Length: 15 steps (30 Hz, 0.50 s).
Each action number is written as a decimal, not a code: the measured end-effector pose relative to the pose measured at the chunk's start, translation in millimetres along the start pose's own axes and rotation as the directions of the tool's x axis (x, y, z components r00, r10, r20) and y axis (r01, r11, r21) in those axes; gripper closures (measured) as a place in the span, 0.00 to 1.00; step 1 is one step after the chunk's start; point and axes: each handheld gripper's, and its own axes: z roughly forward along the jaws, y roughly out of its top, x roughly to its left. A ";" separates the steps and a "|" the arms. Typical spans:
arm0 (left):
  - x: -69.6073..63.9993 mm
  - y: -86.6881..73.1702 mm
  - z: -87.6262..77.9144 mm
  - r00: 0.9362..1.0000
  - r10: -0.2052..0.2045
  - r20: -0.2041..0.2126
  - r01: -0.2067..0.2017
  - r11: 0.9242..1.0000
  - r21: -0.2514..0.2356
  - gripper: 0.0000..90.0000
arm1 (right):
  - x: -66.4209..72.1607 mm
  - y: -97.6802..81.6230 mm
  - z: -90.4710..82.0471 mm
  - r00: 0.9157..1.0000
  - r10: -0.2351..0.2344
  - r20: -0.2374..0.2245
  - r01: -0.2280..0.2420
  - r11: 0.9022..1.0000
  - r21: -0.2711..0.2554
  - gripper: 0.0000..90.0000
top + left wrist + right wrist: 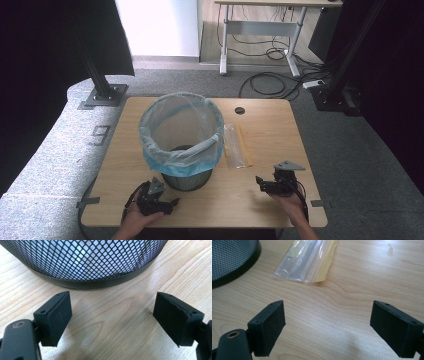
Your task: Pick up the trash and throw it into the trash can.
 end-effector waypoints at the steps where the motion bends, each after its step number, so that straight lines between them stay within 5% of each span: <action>1: 0.0 0.0 0.0 1.000 0.000 0.000 0.000 1.000 0.000 0.17 | -0.3 0.4 0.8 1.000 -0.001 0.006 0.001 1.000 -0.001 0.14; 15: 0.0 0.0 0.0 1.000 0.001 0.000 -0.001 1.000 0.000 0.17 | 3.6 6.7 -7.8 0.999 0.019 0.028 -0.016 0.996 -0.089 0.18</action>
